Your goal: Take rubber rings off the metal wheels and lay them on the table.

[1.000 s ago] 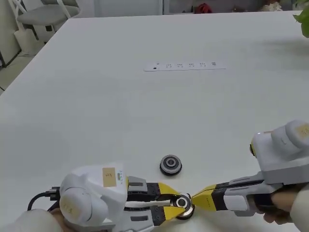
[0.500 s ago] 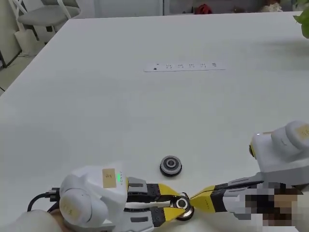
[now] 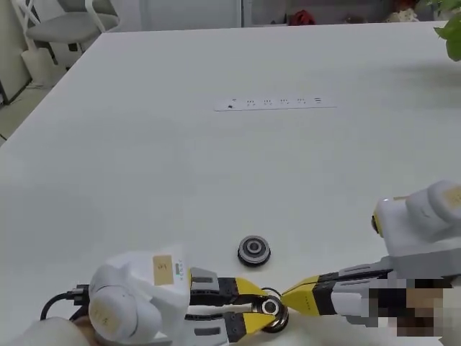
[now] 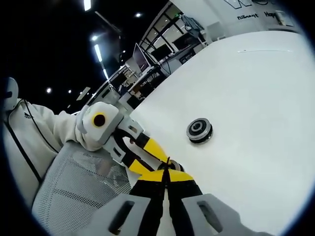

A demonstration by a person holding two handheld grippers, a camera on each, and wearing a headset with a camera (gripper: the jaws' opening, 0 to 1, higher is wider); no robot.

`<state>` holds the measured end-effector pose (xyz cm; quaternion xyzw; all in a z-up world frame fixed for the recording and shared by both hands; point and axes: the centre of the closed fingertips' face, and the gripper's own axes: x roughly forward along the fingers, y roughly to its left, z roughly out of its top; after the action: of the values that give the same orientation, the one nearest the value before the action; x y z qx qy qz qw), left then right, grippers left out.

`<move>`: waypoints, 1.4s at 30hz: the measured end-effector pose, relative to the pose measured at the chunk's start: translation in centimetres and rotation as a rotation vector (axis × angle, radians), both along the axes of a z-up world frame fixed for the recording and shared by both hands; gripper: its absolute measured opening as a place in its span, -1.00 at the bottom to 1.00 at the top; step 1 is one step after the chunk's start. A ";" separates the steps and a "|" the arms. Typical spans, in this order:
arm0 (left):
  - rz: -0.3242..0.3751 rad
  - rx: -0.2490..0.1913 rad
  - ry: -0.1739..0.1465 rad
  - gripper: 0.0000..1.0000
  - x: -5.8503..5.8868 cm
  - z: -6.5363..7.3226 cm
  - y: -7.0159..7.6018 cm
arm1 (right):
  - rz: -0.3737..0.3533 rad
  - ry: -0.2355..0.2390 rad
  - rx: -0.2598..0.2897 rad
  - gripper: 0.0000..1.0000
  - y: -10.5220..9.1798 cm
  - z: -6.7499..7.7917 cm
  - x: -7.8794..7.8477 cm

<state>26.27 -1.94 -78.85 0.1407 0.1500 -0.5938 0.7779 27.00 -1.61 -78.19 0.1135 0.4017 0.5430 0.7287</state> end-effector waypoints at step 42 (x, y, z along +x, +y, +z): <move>0.074 -0.017 0.006 0.50 -0.1 9.0 6.5 | 0.038 -0.063 -0.076 -1.00 -1.5 2.9 -1.1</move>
<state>26.15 4.52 -69.85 0.1266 0.1522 -0.5662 0.8001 25.93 -3.09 -75.29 0.0611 0.4009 0.5442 0.7344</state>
